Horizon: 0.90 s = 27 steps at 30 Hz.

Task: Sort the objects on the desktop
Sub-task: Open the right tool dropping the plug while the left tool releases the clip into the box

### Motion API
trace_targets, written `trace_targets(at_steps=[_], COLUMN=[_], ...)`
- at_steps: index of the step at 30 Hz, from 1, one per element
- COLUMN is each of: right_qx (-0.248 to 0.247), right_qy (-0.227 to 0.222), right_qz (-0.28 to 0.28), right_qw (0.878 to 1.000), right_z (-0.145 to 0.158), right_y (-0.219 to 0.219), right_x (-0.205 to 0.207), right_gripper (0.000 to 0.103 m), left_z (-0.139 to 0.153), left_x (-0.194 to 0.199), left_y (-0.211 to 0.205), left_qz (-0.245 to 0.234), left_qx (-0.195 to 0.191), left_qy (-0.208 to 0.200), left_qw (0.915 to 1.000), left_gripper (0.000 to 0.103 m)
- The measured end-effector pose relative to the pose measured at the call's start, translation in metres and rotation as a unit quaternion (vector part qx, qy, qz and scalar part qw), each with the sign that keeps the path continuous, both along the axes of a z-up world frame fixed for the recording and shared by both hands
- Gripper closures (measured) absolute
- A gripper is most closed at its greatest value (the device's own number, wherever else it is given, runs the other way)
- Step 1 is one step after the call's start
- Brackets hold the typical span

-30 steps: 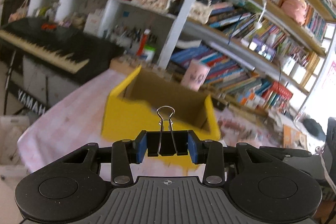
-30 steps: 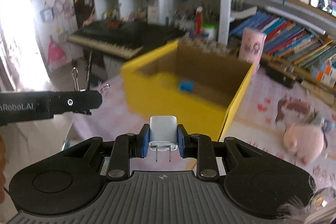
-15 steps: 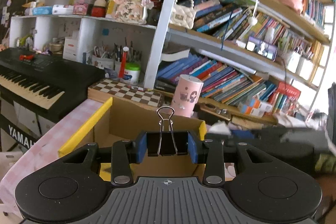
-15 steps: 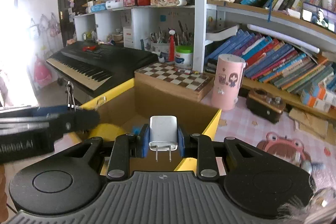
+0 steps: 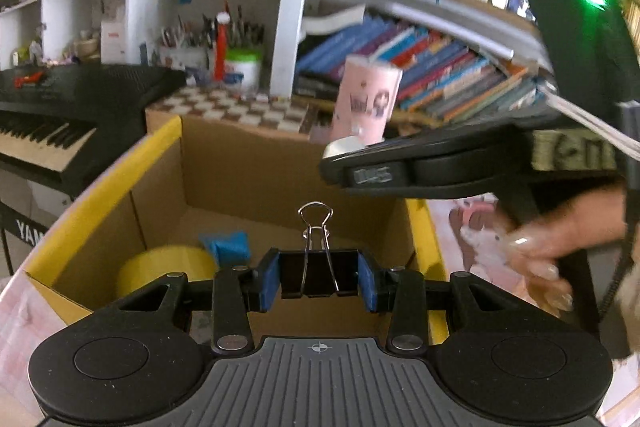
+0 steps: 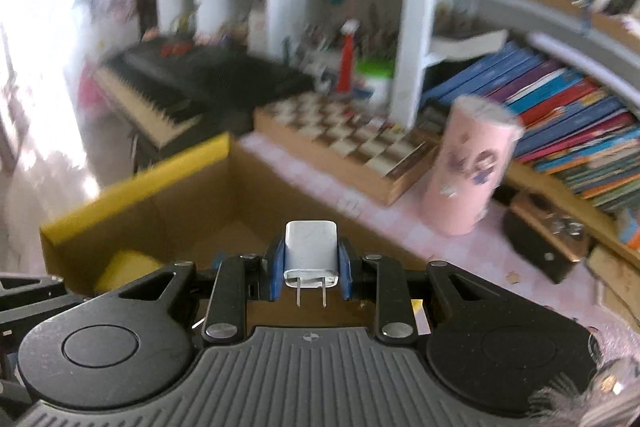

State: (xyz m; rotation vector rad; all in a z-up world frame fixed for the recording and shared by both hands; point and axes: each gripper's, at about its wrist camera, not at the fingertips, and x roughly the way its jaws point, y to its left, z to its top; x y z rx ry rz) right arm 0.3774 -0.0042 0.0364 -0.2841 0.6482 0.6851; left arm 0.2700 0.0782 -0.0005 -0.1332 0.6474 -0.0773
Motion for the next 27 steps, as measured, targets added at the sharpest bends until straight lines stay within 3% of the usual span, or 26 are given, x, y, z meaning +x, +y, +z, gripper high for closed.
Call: trace_targets(at_steps=[5, 14, 15, 17, 27], right_qx=[-0.045, -0.088, -0.085, -0.069, 0.018], right_qy=[0.025, 0.049, 0.046, 0.037, -0.038], right_qz=[0.035, 0.047, 0.042, 0.038, -0.022], right_qw=[0.998, 0.994, 0.994, 0.996, 0.999], right_z=[-0.020, -0.040, -0.039, -0.034, 0.017], right_y=[0.017, 0.027, 0.026, 0.023, -0.010], right_x=[0.010, 0.014, 0.013, 0.009, -0.030], right_gripper=[0.078, 0.075, 0.071, 0.052, 0.051], left_z=[-0.013, -0.014, -0.013, -0.010, 0.029], left_x=[0.006, 0.002, 0.001, -0.003, -0.044], left_y=[-0.003, -0.005, -0.004, -0.002, 0.016], left_qz=[-0.004, 0.009, 0.013, 0.024, 0.049], left_qx=[0.005, 0.017, 0.017, 0.020, 0.025], left_qy=[0.031, 0.015, 0.010, -0.002, -0.093], left_qw=[0.9995, 0.9997, 0.9997, 0.9995, 0.9942], left_gripper=[0.065, 0.061, 0.059, 0.048, 0.033])
